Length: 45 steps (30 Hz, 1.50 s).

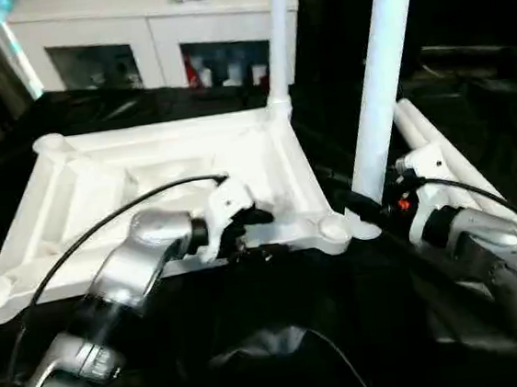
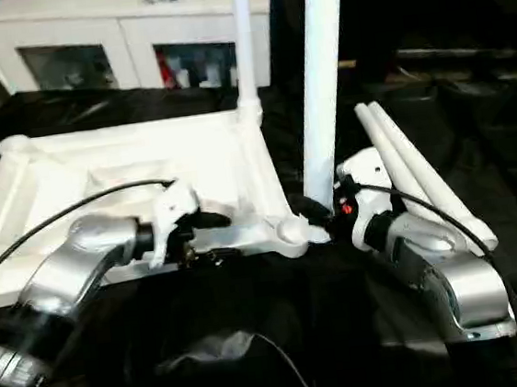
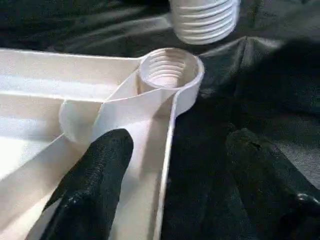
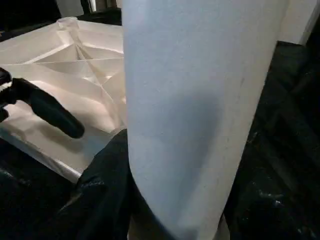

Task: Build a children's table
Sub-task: Pick table leg, then insert table leg to table base

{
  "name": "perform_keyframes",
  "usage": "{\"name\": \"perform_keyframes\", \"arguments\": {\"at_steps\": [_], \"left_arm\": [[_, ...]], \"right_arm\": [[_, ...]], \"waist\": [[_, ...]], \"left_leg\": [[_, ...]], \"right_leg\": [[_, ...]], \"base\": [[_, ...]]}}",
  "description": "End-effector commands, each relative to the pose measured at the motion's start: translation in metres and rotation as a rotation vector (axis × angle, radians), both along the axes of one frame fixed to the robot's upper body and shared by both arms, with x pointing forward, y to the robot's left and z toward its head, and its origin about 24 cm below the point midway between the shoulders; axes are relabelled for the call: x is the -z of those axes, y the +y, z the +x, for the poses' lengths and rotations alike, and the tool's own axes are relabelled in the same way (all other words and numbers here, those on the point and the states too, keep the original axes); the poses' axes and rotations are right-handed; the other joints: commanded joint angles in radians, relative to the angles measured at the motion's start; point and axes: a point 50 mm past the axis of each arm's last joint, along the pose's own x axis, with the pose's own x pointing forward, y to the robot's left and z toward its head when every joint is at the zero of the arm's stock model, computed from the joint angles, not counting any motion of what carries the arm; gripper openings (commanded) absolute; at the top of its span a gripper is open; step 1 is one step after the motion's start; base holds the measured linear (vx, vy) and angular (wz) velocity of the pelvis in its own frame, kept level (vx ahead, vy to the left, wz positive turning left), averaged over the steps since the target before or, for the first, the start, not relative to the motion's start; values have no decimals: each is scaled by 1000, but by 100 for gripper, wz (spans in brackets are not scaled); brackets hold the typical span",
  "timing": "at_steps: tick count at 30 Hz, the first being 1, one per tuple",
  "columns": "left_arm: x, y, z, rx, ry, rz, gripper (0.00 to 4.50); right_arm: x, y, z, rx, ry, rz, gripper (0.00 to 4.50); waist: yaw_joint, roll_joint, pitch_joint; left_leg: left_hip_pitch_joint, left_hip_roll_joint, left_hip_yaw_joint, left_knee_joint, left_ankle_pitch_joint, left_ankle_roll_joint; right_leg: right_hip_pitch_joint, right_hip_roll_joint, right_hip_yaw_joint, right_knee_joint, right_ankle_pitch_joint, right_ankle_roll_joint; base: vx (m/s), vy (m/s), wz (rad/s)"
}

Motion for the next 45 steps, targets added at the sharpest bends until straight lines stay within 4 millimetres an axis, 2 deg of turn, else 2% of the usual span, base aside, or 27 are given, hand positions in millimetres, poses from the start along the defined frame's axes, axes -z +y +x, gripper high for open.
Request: {"name": "perform_keyframes", "arguments": {"at_steps": [1, 3, 4, 5, 7, 10, 13, 15, 17, 23, 25, 31, 34, 35, 37, 38, 42, 45], "left_arm": [[2, -2, 0, 35, 7, 26, 305], [6, -4, 5, 24, 2, 43, 282], [6, -4, 5, 24, 2, 43, 273], [10, -4, 9, 16, -15, 73, 266], [12, -4, 11, 14, -19, 86, 247], [16, -6, 15, 5, -24, 109, 222], [18, -5, 19, -15, -23, 124, 209], [19, -5, 20, -24, -27, 130, 181], [20, -5, 21, -21, -20, 133, 172], [22, -5, 22, -5, -9, 133, 122], [22, -4, 22, -2, 11, 130, 101], [25, 0, 22, 5, 50, 131, 58], [25, 1, 23, 6, 51, 133, 43], [25, 2, 23, 6, 50, 132, 34], [25, 3, 23, 11, 51, 130, 17], [24, 3, 23, 15, 52, 128, 13], [23, 2, 23, 26, 58, 116, 1], [19, -1, 20, 45, 81, 63, 0]], "right_arm": [[-6, -3, -1, 8, -29, -5, 191], [-5, -4, -2, 18, -30, -12, 191], [-5, -4, -2, 18, -30, -12, 191], [-5, -4, -3, 19, -32, -14, 191], [-5, -4, -3, 19, -33, -15, 191], [-5, -4, -4, 19, -33, -15, 191], [-4, -2, -5, 16, -32, -14, 191], [-4, -1, -5, 14, -31, -13, 191], [-4, 0, -6, 9, -32, -12, 191], [-5, 1, -6, 11, -32, -5, 191], [-5, 1, -6, 14, -33, 0, 191], [-6, -1, -5, 25, -29, 16, 191], [-5, 0, -5, 25, -27, 16, 191], [-5, 0, -4, 22, -26, 16, 191], [-5, 1, -4, 17, -25, 15, 191], [-5, 1, -4, 14, -24, 17, 191], [-4, 5, -3, -4, -13, 30, 191], [2, 14, 2, -36, 19, 36, 191]], "waist": [[1, 2, -63], [1, 6, -63], [1, 3, -62], [1, 7, -63], [1, 4, -61], [1, 0, -66], [2, 1, -64], [1, 5, -62], [1, 6, -63], [2, 7, -61], [1, 12, -58], [2, 10, -54], [2, 9, -53], [1, 2, -53], [2, 5, -53], [2, 1, -53], [0, 4, -53], [-4, 9, -56]], "left_leg": [[31, 70, -28, -67, -130, 37], [33, 70, -28, -66, -146, 36], [33, 71, -28, -67, -156, 34], [32, 70, -29, -67, -157, 35], [31, 71, -29, -68, -161, 33], [30, 73, -29, -66, -136, 45], [30, 72, -29, -64, -133, 56], [31, 72, -28, -65, -146, 56], [32, 74, -30, -67, -153, 50], [31, 76, -30, -68, -156, 53], [31, 75, -30, -69, -163, 52], [31, 75, -31, -73, -185, 41], [31, 76, -31, -74, -188, 42], [31, 76, -30, -74, -188, 43], [30, 76, -30, -74, -183, 46], [30, 76, -29, -73, -181, 48], [31, 78, -30, -75, -183, 47], [29, 75, -30, -74, -174, 44]], "right_leg": [[26, -79, 45, -74, 111, -257], [26, -79, 45, -77, 99, -261], [28, -80, 45, -78, 88, -263], [28, -80, 46, -79, 83, -263], [29, -81, 46, -82, 69, -263], [31, -82, 45, -77, 102, -269], [30, -84, 45, -78, 104, -274], [28, -82, 45, -82, 85, -275], [29, -84, 45, -81, 83, -277], [30, -86, 46, -80, 89, -285], [28, -85, 46, -83, 81, -285], [27, -87, 47, -87, 28, -283], [25, -87, 47, -87, 23, -283], [25, -87, 47, -88, 21, -282], [25, -89, 48, -88, 16, -281], [25, -89, 48, -89, 10, -280], [23, -89, 48, -89, 7, -278], [24, -89, 47, -85, 30, -288]], "base": [[0, 0, 0], [0, 0, 0], [0, 0, 0], [0, 0, 0], [0, 0, 0], [0, 0, 0], [0, 0, 0], [0, 0, 0], [0, 0, 0], [0, 0, 0], [0, 0, 0], [0, 0, 0], [0, 0, 0], [0, 0, 0], [0, 0, 0], [0, 0, 0], [0, 0, 0], [0, 0, 0]]}}
